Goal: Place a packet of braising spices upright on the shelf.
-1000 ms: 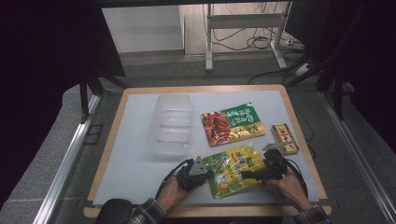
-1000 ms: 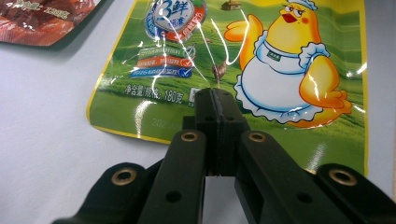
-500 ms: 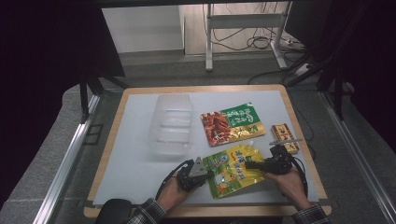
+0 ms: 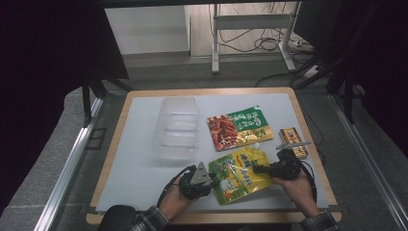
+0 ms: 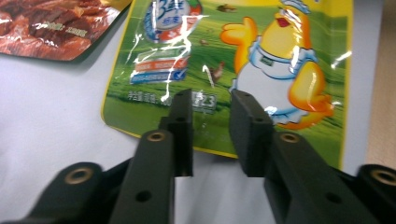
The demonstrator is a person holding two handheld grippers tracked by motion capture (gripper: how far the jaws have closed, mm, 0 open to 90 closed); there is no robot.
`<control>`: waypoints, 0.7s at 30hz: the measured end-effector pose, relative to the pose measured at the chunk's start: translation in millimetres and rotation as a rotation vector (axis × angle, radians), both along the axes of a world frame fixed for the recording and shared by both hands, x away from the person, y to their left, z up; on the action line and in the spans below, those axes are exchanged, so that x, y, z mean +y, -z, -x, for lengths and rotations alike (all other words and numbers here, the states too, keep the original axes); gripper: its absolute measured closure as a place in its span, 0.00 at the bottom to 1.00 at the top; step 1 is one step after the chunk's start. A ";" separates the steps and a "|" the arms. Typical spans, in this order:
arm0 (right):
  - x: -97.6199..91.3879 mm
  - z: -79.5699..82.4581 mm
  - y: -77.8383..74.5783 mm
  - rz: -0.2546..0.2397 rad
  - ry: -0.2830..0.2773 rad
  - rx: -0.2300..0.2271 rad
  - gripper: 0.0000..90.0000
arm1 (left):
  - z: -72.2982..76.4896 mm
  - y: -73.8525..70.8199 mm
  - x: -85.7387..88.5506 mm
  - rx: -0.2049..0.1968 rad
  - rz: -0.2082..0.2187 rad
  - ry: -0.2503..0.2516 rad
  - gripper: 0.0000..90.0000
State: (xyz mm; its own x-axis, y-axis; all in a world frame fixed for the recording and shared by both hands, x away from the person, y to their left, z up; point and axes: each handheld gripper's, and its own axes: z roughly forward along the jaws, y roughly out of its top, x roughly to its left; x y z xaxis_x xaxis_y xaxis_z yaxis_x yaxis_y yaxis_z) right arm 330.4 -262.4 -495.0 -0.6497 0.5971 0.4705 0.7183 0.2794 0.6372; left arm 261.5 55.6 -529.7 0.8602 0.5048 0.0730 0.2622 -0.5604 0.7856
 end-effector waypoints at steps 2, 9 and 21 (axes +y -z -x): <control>0.7 0.0 -1.5 0.001 -0.003 -0.004 0.96 | 3.5 -1.2 0.5 -0.015 -0.016 0.006 0.71; 3.0 1.5 -8.3 0.002 -0.015 -0.020 0.97 | 5.5 -5.5 11.1 -0.024 -0.003 -0.028 0.57; 8.1 6.6 -23.7 -0.019 -0.042 -0.080 0.97 | 11.5 -9.1 24.6 -0.022 0.031 -0.085 0.29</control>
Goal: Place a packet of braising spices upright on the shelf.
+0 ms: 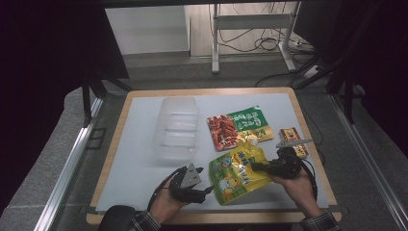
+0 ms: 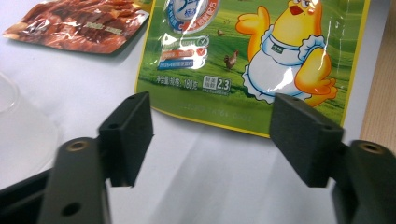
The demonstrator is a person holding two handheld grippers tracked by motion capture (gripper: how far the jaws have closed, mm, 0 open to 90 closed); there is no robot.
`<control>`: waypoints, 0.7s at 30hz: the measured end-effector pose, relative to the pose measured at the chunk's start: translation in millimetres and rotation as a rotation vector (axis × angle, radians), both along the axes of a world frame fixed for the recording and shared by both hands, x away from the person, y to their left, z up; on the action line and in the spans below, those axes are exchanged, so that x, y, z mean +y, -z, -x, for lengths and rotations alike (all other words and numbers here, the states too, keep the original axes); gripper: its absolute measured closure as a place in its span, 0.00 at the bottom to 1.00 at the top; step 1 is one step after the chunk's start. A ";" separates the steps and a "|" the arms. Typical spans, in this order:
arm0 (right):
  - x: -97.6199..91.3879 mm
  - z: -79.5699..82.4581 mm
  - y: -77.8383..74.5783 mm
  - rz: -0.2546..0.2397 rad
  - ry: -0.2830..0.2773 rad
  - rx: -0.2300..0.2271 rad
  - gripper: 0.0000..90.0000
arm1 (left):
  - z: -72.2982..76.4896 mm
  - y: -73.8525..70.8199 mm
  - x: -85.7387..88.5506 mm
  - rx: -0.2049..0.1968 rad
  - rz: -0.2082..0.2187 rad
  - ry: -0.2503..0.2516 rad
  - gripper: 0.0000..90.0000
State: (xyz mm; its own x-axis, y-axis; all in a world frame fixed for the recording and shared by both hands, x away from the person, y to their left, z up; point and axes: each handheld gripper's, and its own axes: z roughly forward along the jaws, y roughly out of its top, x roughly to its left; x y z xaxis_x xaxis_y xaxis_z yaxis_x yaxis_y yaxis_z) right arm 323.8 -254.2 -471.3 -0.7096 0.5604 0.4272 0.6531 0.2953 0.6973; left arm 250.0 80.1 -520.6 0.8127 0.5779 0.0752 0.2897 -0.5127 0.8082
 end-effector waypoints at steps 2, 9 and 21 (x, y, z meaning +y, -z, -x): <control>0.7 0.2 -2.6 0.003 0.000 -0.005 0.97 | 0.6 0.2 0.8 0.001 0.004 -0.006 0.25; 2.6 0.5 -11.2 -0.001 -0.010 -0.021 0.98 | 1.4 0.8 6.8 0.013 0.015 -0.027 0.17; 9.4 0.1 -41.4 0.001 -0.045 -0.098 0.99 | 1.7 -1.0 14.2 0.015 0.048 -0.053 0.11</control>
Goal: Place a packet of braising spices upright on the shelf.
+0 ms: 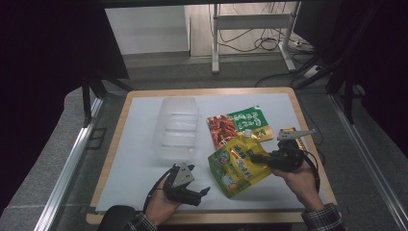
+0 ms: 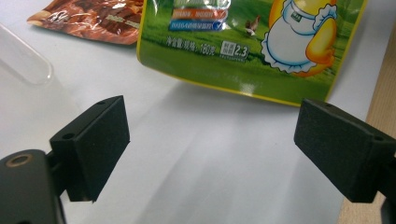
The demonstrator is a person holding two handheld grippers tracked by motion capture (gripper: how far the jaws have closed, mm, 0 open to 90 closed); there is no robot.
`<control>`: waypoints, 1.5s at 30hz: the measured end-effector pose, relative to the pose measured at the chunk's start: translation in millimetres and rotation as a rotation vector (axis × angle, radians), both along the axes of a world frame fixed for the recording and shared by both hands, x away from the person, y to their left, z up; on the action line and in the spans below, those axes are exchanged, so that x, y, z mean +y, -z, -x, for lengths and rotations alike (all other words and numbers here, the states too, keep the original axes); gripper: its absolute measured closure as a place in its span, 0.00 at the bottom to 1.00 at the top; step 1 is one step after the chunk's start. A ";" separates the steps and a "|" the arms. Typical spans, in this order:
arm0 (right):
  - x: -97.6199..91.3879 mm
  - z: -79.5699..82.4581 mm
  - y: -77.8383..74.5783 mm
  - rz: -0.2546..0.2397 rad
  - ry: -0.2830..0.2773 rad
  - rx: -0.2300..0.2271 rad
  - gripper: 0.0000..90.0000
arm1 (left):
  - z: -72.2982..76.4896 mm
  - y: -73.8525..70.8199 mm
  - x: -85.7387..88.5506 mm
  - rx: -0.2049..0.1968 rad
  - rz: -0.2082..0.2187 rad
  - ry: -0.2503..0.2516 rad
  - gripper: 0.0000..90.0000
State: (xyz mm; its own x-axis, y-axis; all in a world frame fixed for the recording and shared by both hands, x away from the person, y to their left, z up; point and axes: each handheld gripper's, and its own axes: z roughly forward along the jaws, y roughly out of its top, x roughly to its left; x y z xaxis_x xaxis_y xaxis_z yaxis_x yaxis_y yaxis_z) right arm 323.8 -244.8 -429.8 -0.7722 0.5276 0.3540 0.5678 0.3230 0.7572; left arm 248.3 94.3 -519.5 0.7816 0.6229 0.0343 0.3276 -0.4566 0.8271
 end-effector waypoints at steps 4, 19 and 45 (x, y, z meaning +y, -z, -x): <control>3.0 -0.2 -8.7 0.003 -0.012 -0.026 0.99 | 0.1 0.0 1.3 -0.008 0.003 -0.012 0.09; 4.8 -6.8 -34.0 0.044 -0.001 -0.120 0.99 | 4.1 -2.0 4.4 -0.055 0.034 -0.010 0.06; 13.1 -39.5 -55.3 0.046 0.003 -0.183 0.99 | 5.8 -2.0 5.6 -0.110 0.020 -0.013 0.00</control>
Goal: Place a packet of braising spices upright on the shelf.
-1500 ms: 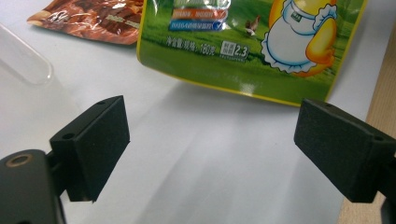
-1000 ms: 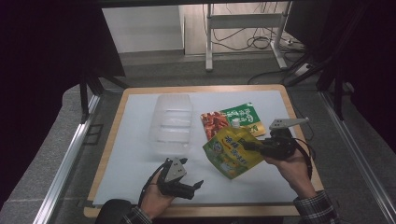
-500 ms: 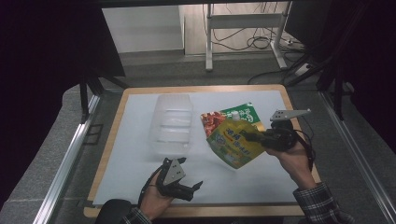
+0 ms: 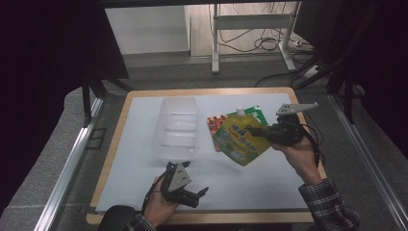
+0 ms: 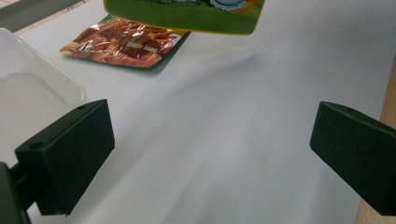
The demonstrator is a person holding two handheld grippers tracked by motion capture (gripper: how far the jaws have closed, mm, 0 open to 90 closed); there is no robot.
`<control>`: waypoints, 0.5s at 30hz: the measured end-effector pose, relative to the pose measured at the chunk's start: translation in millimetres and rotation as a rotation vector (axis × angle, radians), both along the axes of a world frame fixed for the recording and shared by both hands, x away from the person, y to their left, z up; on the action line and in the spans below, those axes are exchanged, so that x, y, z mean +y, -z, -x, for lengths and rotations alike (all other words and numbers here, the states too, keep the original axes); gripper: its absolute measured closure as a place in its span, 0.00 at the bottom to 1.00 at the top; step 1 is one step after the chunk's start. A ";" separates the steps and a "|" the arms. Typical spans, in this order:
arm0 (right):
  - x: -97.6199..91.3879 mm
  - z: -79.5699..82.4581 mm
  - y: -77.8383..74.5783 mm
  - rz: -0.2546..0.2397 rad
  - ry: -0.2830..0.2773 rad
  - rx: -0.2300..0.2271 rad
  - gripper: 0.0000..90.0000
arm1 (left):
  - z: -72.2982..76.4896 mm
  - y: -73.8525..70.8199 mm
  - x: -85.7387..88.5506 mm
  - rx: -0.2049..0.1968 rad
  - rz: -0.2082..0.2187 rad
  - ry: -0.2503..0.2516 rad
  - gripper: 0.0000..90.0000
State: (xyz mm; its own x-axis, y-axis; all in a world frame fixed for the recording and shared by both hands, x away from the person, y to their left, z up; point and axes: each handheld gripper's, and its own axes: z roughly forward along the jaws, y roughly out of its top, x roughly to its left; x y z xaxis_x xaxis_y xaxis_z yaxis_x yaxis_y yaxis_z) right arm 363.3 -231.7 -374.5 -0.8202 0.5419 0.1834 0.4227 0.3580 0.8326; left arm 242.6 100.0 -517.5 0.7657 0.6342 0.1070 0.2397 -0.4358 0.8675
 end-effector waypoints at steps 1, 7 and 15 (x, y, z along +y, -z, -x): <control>0.6 -1.4 -0.5 0.001 -0.001 0.000 0.99 | 0.2 -0.2 -0.1 -0.004 -0.002 -0.001 0.00; 6.3 -9.2 -3.7 0.003 0.002 -0.007 0.99 | 0.4 -0.4 0.2 -0.009 0.001 -0.002 0.00; 14.6 -20.2 -9.1 0.008 0.007 -0.020 0.99 | -1.9 2.0 -0.4 -0.021 -0.044 0.001 0.00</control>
State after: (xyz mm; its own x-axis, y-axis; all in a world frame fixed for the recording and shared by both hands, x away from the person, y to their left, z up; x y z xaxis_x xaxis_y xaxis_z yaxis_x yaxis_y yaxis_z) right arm 383.5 -217.0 -365.5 -0.8196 0.5494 0.1627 0.4087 0.3615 0.8380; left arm 244.5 99.6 -519.5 0.7637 0.6278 0.1507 0.2211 -0.4735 0.8526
